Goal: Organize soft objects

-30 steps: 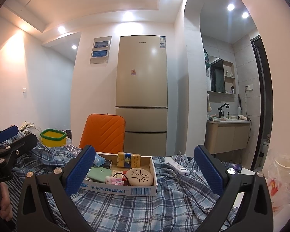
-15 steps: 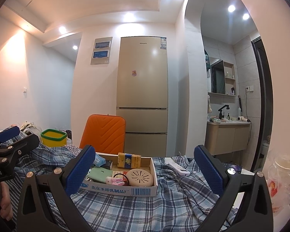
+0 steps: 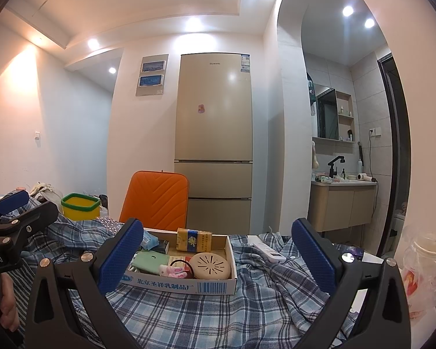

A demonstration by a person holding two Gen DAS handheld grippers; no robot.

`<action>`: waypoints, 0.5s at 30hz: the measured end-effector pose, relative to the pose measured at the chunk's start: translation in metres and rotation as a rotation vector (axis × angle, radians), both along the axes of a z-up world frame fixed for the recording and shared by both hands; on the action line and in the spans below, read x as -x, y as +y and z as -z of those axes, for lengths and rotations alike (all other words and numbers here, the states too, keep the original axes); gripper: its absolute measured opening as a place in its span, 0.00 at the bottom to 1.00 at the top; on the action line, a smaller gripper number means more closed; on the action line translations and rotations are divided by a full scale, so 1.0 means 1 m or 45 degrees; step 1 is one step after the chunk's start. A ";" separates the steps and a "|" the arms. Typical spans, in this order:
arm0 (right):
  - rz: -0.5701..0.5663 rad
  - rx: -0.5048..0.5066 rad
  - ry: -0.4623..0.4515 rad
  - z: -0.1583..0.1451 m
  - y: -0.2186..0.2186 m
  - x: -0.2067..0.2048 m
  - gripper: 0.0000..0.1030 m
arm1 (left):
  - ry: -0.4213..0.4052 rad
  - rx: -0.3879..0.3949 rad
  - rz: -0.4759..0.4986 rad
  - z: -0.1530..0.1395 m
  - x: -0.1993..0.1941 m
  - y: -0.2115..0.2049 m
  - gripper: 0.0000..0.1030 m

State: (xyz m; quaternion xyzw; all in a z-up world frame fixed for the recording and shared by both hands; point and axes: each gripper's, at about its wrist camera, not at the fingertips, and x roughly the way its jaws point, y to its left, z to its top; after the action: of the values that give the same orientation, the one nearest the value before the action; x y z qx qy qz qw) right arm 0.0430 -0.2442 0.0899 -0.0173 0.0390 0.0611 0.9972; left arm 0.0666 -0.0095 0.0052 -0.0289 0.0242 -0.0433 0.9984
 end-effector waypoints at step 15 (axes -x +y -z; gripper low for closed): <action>0.000 0.000 0.000 0.000 0.000 0.000 1.00 | 0.013 -0.008 0.002 0.000 -0.002 -0.001 1.00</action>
State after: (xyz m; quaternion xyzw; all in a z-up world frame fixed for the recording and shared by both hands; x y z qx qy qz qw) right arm 0.0427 -0.2443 0.0902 -0.0175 0.0390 0.0611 0.9972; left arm 0.0685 -0.0110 0.0048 -0.0260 0.0296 -0.0438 0.9983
